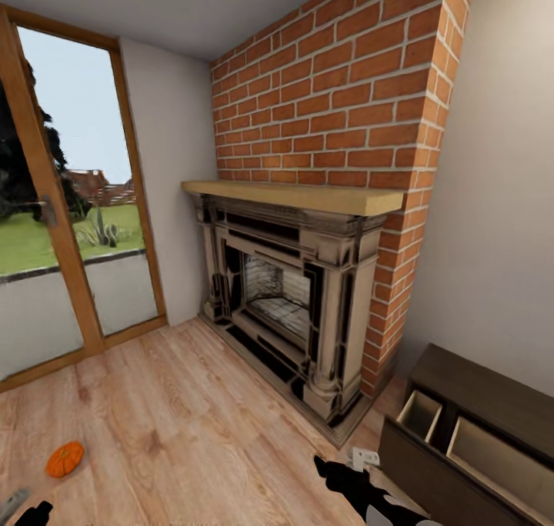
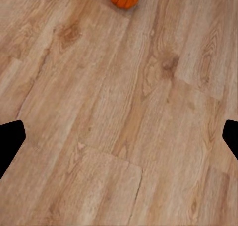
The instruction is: Place each of the two pumpkins and all three candles from the living room inside a cabinet in the living room (use any cabinet), then make sure every cabinet is closed, and position the cauldron so it is next to a table in the living room.
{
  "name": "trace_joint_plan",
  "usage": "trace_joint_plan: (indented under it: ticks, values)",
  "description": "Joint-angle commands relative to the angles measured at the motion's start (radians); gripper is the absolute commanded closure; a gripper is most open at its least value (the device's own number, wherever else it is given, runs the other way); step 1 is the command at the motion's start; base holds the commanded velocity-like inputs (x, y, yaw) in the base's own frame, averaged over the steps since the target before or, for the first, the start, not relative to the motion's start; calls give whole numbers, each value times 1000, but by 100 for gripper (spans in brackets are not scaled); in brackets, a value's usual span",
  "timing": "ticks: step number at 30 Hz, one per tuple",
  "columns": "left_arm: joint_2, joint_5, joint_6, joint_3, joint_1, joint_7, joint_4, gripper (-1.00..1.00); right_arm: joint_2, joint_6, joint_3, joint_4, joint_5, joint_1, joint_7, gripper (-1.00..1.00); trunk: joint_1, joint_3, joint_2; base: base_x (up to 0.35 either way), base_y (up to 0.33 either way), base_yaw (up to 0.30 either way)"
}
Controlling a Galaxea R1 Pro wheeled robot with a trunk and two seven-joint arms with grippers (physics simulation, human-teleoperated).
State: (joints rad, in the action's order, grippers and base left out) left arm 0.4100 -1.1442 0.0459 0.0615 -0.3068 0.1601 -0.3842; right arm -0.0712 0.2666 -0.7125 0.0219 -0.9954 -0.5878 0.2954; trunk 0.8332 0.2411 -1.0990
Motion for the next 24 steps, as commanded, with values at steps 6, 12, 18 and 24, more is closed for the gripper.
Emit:
trace_joint_plan:
  ticks: [6,12,18,24]
  values:
    - [-6,-6,3,2,0,4,-2,-100,-2,-2,-9,3,-5,-1,-5,-100,0,4,-1,47,111,266]
    - [-13,-5,3,2,0,4,-2,-100,-9,-4,-10,3,27,-1,-61,-100,0,11,-1,53,7,213]
    - [-14,-6,3,0,0,4,-2,-100,-13,-55,-10,3,72,-1,-75,-100,0,19,-1,150,3,196]
    - [-16,-5,3,0,0,4,-2,-100,-14,-60,-10,-3,76,-1,-75,-100,0,26,-1,239,131,194]
